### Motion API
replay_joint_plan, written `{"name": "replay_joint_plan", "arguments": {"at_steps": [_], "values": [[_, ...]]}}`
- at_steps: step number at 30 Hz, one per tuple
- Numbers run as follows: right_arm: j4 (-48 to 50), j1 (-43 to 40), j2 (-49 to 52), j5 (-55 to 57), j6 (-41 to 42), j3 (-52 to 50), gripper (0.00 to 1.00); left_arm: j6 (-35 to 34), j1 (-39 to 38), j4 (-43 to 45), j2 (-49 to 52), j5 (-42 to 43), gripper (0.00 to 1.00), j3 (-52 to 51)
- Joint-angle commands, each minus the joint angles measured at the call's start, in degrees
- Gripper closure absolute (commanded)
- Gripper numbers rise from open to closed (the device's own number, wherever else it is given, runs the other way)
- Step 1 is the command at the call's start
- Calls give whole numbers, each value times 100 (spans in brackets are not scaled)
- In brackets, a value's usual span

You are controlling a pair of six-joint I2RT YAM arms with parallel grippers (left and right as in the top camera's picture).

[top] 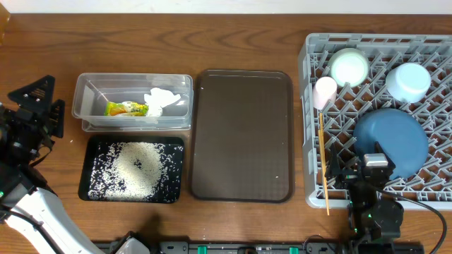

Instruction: Sort waste into correct bins and load items into the dishwasher rack

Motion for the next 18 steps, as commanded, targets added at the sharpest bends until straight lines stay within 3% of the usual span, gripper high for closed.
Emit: {"name": "replay_joint_plan", "arguments": {"at_steps": [1, 7, 18], "values": [[-24, 4, -42, 79, -87, -9, 1, -11, -52, 24, -39, 76, 5, 74], [-24, 4, -42, 79, -90, -9, 1, -11, -555, 24, -455, 76, 5, 74], [-24, 4, -42, 79, -87, -9, 1, -11, -2892, 24, -1742, 79, 5, 74]]}}
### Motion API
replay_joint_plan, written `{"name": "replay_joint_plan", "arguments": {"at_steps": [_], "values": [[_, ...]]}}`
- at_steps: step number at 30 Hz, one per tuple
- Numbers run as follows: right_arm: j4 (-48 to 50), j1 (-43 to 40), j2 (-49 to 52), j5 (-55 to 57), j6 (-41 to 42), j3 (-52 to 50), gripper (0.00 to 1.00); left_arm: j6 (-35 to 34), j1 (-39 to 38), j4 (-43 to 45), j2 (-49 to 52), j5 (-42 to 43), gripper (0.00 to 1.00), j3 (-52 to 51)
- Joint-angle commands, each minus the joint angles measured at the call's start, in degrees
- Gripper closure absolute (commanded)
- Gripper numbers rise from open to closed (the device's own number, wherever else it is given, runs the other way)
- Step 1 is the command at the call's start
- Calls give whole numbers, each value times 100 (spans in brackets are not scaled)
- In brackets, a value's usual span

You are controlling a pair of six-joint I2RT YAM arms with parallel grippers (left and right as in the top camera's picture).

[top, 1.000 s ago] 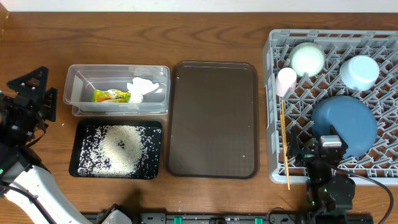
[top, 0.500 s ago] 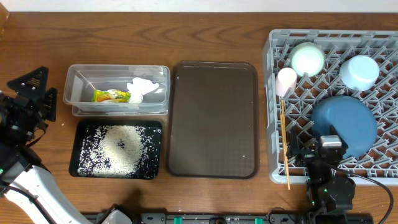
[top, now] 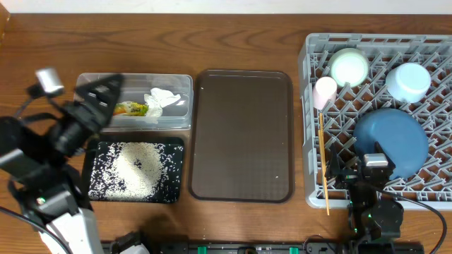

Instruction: Sort waste into correct bins and load items into the dishwasher rack

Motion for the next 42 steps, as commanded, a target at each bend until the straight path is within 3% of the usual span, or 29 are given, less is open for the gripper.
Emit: {"name": "replay_joint_plan", "arguments": {"at_steps": [1, 10, 13, 21, 29, 42], "values": [[-24, 4, -37, 79, -90, -9, 1, -11, -608, 22, -350, 55, 5, 74], [-24, 4, -39, 79, -90, -9, 1, 177, -1646, 22, -1080, -203, 5, 68], [-24, 4, -39, 79, -87, -9, 1, 730, -1661, 22, -1314, -398, 5, -37], [-24, 4, -39, 79, -90, -9, 1, 3228, -2177, 20, -2026, -597, 5, -623], [-24, 4, -39, 79, -90, -9, 1, 3462, -2468, 42, -2747, -831, 5, -1349], [-24, 4, -39, 81, -90, -9, 1, 3185, -3012, 44, -3950, -4234, 5, -3045]]}}
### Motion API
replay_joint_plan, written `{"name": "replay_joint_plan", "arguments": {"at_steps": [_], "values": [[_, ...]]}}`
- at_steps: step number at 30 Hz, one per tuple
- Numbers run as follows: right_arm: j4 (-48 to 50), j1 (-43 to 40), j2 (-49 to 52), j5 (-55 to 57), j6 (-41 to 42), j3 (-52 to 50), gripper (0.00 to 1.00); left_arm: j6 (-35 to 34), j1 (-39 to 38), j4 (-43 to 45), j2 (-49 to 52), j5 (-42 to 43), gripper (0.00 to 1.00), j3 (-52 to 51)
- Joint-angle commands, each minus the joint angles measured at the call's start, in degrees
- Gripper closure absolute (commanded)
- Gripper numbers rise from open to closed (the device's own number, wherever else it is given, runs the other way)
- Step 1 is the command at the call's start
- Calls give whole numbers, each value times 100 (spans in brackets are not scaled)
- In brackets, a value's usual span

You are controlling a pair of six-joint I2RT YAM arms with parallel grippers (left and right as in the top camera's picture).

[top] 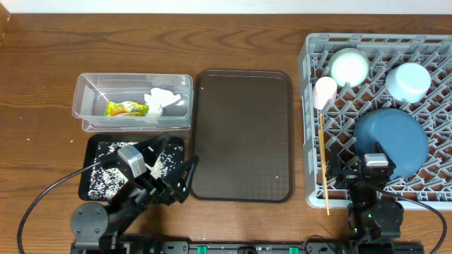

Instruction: Sort waste into correct bins and load items into the dishwasher rack

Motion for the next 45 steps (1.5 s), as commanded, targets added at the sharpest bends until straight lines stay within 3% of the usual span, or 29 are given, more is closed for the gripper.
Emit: {"name": "replay_joint_plan", "arguments": {"at_steps": [1, 12, 21, 28, 35, 41, 45], "values": [[-24, 4, -42, 39, -74, -9, 1, -48, -157, 35, -256, -1495, 5, -232], [-24, 4, -39, 39, -72, -9, 1, -48, -175, 236, -691, -3512, 5, -999], [-24, 4, -39, 42, -74, -9, 1, -46, -170, 1659, -1078, -3827, 5, -1829], [-24, 4, -39, 39, -72, -9, 1, -20, -170, 1735, -1318, -3871, 5, -2326], [-24, 4, -39, 39, -74, -9, 1, 313, -170, 1054, -1322, -3974, 5, -2363], [-24, 4, -39, 39, -74, -7, 1, 1005, -170, -345, -1322, -3976, 5, -2363], [-24, 4, -39, 39, -74, -9, 1, 1561, -173, -361, -1322, -3950, 5, -2363]]}}
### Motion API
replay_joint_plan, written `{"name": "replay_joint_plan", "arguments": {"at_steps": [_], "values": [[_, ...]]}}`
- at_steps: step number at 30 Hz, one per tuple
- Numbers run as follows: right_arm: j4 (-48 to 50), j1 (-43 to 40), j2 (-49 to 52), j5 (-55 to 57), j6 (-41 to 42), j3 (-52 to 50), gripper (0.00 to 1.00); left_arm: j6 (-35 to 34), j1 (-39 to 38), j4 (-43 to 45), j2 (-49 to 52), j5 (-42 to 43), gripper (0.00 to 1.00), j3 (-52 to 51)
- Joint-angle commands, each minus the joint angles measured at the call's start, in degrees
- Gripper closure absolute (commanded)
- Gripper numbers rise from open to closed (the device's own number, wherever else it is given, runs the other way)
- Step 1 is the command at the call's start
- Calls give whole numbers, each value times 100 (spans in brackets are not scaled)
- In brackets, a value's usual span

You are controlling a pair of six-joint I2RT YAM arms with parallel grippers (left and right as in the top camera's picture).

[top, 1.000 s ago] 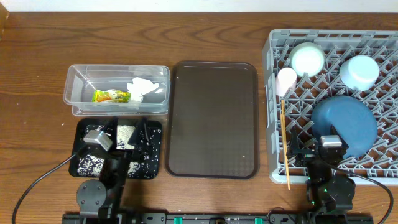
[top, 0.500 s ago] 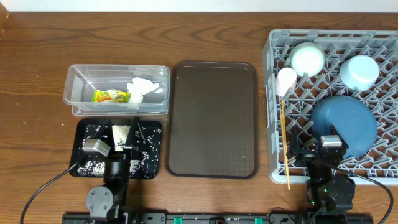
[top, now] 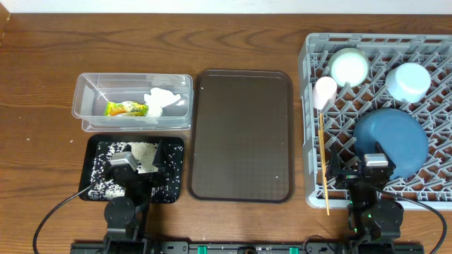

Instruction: Sort waste into correct bins and load items into the dishwasher rack

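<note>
The grey dishwasher rack [top: 311,49] at the right holds a mint cup [top: 349,65], a pale blue cup [top: 408,81], a pink cup [top: 325,90], a blue plate [top: 393,137] and wooden chopsticks [top: 323,159]. A clear bin [top: 92,95] holds a yellow-green wrapper [top: 126,109] and crumpled white tissue [top: 161,100]. In front of it, the black bin [top: 95,185] holds white rice. My left gripper [top: 158,156] is folded low over the black bin, and its jaws are unclear. My right gripper [top: 369,168] rests at the rack's front edge, and its jaws are unclear too.
A brown serving tray [top: 242,134] with nothing on it lies in the middle, between the bins and the rack. White grains are scattered on the wooden table [top: 42,134] left of the bins.
My left arm has drawn back and folded lower and further left at the front edge. Its gripper now sits over the black bin instead of reaching toward the brown tray. The right arm has not moved.
My left arm was at the table's far left edge. Then it stood over the left end of the clear bin. After that it was low at the front over the black bin, and now it is folded there. Bins, tray, rack and right arm stayed the same throughout.
</note>
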Motion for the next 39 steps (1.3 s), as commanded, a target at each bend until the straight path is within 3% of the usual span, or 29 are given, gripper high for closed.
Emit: {"name": "replay_joint_plan", "arguments": {"at_steps": [1, 6, 39], "values": [[-24, 4, -35, 42, -72, -9, 1, 748, -33, -273, -55, -48, 5, -70], [-24, 4, -33, 39, -72, -9, 1, 1440, -107, -278, -55, -52, 5, -70], [-24, 4, -33, 39, -70, -9, 1, 1384, 262, -269, -42, -61, 4, -70]]}}
